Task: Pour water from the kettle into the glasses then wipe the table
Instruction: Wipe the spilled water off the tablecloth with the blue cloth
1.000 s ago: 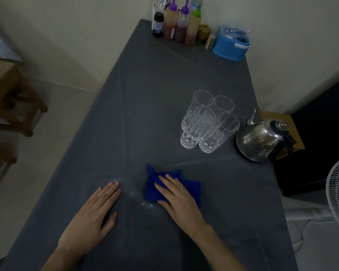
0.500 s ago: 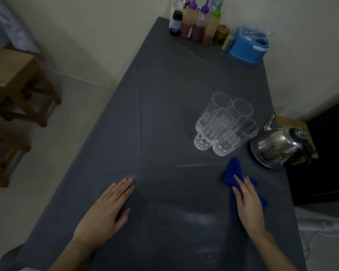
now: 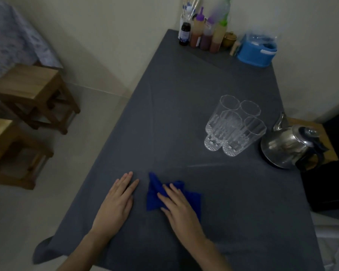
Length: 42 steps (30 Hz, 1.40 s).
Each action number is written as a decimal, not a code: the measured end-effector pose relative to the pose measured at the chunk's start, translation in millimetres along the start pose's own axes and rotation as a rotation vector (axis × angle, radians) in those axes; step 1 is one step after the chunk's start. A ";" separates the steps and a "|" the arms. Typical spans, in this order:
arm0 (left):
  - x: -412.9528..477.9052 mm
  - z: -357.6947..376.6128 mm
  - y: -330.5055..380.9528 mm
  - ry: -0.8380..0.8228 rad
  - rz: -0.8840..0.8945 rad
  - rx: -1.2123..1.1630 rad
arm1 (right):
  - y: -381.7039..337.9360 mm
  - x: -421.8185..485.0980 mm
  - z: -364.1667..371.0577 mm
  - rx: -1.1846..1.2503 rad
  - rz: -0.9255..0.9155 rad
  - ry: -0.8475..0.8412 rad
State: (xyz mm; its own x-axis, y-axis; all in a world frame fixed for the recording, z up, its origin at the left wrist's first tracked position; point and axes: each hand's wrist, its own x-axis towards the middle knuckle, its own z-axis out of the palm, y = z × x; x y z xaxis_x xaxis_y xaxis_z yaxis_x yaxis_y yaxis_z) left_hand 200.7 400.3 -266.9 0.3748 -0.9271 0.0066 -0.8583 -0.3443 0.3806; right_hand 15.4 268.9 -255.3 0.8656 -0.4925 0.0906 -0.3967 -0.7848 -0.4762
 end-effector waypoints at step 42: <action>-11.2 -8.8 -10.5 -0.009 0.068 0.057 | 117.1 -159.5 -94.2 -0.160 0.258 -0.058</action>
State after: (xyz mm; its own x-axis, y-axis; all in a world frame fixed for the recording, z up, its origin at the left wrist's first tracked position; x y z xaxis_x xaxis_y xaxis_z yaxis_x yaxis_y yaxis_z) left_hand 208.6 415.6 -262.9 0.3117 -0.9499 0.0227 -0.9003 -0.2877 0.3265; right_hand -197.8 220.1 -243.1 0.7440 -0.6647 -0.0681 -0.6450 -0.6880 -0.3326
